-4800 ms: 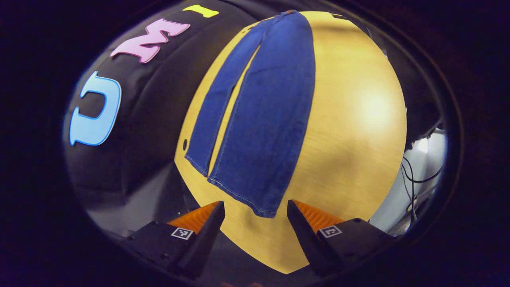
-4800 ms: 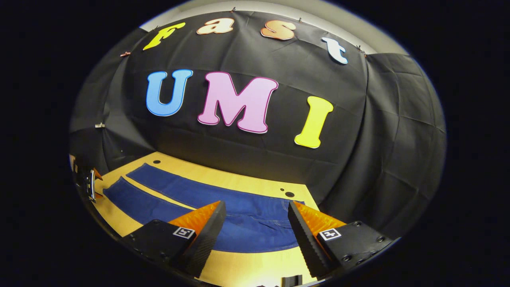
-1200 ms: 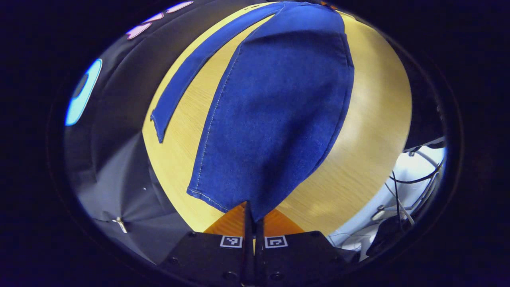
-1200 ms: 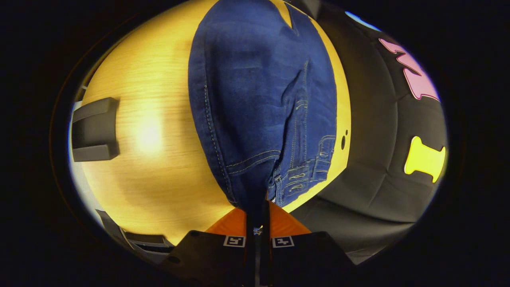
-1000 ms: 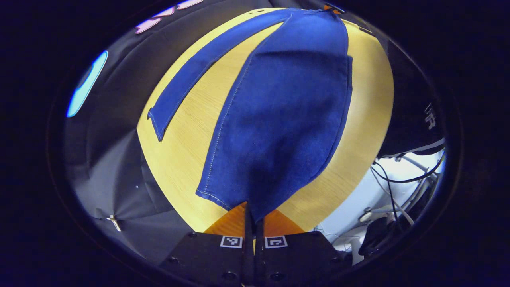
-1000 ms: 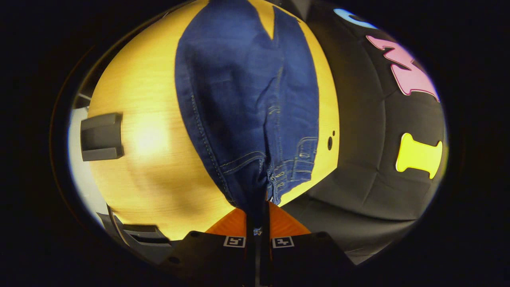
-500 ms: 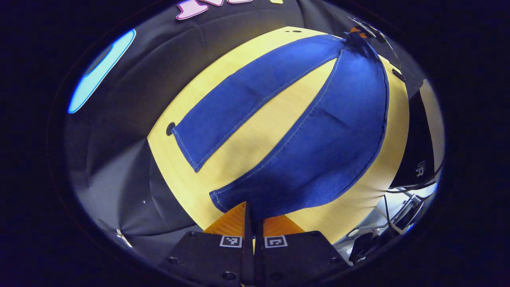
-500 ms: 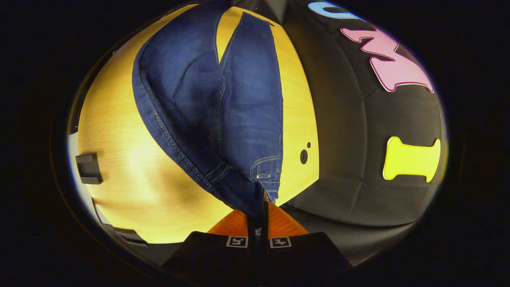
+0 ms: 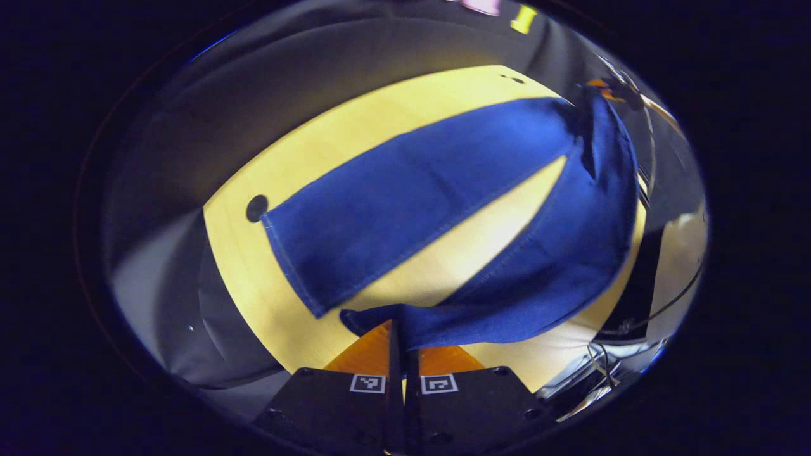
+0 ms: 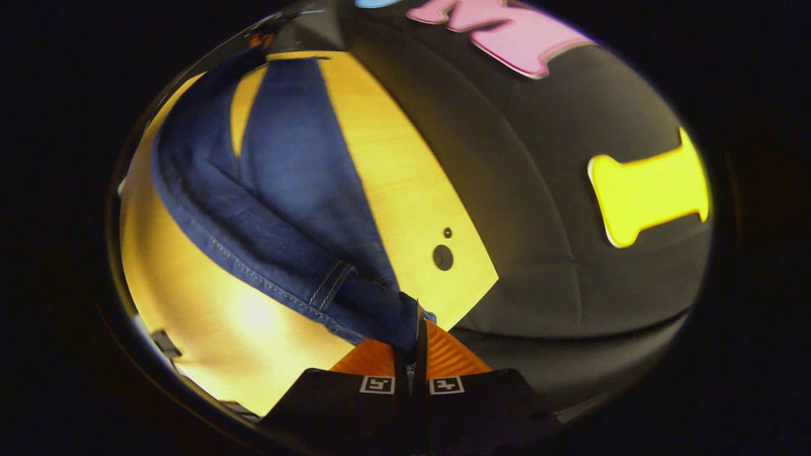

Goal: Grasp the waist and the cuffs of the jeans and fold them to make the two legs overlap; first hold the waist and fold one-third of the jeans toward the cuffs, then hold the cuffs and fold the remaining one-third in the same direction to finish folding.

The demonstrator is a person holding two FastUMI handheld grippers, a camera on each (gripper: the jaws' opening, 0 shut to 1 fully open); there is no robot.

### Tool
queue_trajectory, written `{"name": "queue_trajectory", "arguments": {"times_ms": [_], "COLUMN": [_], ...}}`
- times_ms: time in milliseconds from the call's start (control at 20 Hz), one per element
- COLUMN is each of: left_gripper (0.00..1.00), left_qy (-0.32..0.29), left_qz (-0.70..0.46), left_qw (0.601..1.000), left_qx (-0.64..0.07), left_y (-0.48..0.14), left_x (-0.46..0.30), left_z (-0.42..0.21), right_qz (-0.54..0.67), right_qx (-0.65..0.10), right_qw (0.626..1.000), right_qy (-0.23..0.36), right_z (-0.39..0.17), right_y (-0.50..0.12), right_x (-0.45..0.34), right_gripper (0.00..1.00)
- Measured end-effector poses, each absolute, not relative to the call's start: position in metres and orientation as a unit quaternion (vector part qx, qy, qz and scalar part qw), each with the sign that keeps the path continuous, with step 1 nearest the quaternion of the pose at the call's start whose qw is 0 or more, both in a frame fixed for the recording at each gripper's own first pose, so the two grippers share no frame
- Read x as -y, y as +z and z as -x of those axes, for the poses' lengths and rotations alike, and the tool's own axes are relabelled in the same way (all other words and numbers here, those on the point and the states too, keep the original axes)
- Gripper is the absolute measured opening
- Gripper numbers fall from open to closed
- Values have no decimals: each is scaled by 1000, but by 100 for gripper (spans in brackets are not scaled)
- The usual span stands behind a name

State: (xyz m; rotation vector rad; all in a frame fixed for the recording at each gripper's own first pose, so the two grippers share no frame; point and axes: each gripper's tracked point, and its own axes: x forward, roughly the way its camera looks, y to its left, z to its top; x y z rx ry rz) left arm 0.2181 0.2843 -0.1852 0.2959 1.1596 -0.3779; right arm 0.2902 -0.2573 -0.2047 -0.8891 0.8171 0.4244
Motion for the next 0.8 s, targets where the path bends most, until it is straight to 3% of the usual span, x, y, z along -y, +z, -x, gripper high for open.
{"name": "queue_trajectory", "arguments": {"times_ms": [250,500,600,650,800], "left_gripper": [6,6,21,40,97], "left_qy": [-93,3,18,28,61], "left_qz": [-62,-10,-7,-4,-1], "left_qw": [848,856,867,877,917], "left_qx": [-519,-517,-499,-480,-395], "left_y": [-196,-234,-235,-226,-188], "left_x": [-305,-328,-330,-329,-323], "left_z": [-309,-349,-356,-359,-367], "right_qz": [303,178,170,162,128], "right_qx": [-431,-490,-496,-483,-451], "right_qw": [844,853,851,860,883], "right_qy": [102,21,6,8,-4], "right_z": [-368,-391,-387,-387,-366], "right_y": [-235,-235,-219,-205,-191], "right_x": [283,285,284,278,272], "right_gripper": [5,4,8,13,95]}}
